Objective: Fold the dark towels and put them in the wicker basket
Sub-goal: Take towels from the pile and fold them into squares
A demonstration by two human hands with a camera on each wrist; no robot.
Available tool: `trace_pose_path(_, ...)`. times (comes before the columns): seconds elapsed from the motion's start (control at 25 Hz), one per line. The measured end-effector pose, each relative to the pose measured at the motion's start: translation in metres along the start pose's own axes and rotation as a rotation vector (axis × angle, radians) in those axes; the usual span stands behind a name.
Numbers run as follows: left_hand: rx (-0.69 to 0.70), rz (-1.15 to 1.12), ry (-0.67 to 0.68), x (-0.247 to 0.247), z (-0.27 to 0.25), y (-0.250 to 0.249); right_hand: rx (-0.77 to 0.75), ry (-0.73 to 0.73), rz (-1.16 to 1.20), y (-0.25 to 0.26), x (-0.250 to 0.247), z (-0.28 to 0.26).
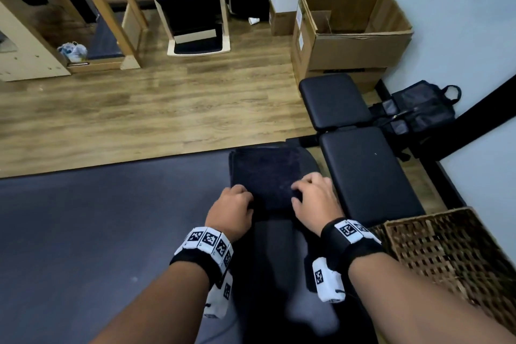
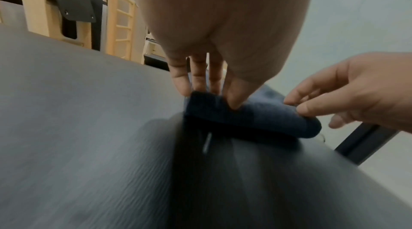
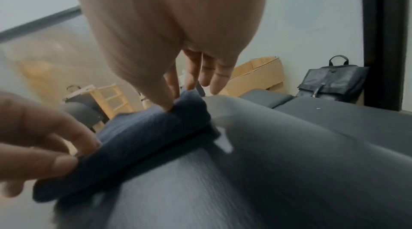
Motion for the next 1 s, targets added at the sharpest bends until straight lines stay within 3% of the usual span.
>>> trace_pose_path(0.24, -0.059, 0.104, 0.048, 0.008, -0.035, 0.016, 0.025, 0.079, -0.095, -0.012, 0.014, -0.026)
trace_pose_path(0.32, -0.124, 0.068, 0.108, 0.009, -0.059, 0.027, 0.007, 0.097, -0.112, -0.003, 0.017, -0.043)
trace_pose_path(0.44, -0.259, -0.071, 0.093, 0.005, -0.115, 0.058, -0.02, 0.144, -0.132, 0.009, 0.028, -0.075)
trace_pose_path(0.64, -0.448, -0.191, 0.015, 0.013, -0.261, 0.125, -0.122, 0.304, -0.249, 0.046, 0.063, -0.155)
trace_pose_path(0.84, -0.697, -0.321, -0.188, 0.046, -0.461, 0.178, -0.438, 0.432, -0.42, 0.124, 0.108, -0.271)
trace_pose_path(1.0, -0.985, -0.489, -0.189, 0.104, -0.617, 0.2, -0.679, 0.537, -0.556, 0.186, 0.14, -0.344)
Point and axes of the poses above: each hand's wrist, its own z-axis towards the middle knuckle, its own x-axis out of the palm, y = z × x, the point moved 7 cm from there along z, towards the middle knuckle, and after that the axes turned 12 degrees about -z, right-handed, at the moved point
